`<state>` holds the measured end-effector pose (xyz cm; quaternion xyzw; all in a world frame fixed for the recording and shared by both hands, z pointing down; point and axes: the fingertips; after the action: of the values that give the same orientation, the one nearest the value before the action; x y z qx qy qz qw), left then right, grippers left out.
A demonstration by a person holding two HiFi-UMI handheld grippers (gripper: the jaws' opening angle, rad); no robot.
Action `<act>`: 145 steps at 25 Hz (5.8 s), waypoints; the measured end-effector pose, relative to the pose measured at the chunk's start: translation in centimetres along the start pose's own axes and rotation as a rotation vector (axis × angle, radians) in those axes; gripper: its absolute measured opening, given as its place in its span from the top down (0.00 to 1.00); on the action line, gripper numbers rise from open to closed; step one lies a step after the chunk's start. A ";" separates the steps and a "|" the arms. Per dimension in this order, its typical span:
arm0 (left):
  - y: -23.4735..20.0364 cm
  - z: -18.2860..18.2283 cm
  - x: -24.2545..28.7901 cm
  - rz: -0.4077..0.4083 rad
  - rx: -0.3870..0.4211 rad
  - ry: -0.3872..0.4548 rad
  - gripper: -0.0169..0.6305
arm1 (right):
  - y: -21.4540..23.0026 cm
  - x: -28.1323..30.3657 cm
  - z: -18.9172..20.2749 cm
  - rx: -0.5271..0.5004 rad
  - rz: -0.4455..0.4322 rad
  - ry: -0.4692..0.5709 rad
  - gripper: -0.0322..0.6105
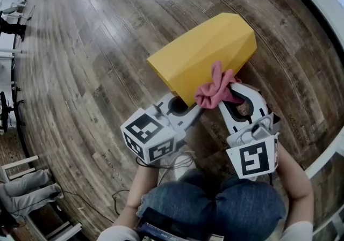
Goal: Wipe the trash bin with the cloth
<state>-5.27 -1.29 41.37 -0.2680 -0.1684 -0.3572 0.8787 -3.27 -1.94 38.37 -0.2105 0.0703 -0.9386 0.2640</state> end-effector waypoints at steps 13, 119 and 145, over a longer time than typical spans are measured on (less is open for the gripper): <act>-1.4 1.1 -0.6 -0.028 -0.070 -0.014 0.89 | 3.0 2.2 5.6 0.108 0.073 -0.083 0.87; -1.2 3.9 -1.0 0.102 -0.158 -0.051 0.93 | 8.0 1.3 9.7 0.009 0.228 -0.237 0.87; 0.8 7.4 0.3 0.051 0.145 -0.188 0.86 | 9.6 0.4 8.5 0.106 0.304 -0.197 0.87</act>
<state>-5.28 3.35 47.12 -0.2403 -0.2685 -0.2949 0.8850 4.50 -10.47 43.84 -0.2739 0.0256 -0.8653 0.4190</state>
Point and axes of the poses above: the fingertips, and each gripper's own axes: x forward along the fingers, y to its right, z out of its underside, and after that the axes turned 9 degrees about -z, right-handed
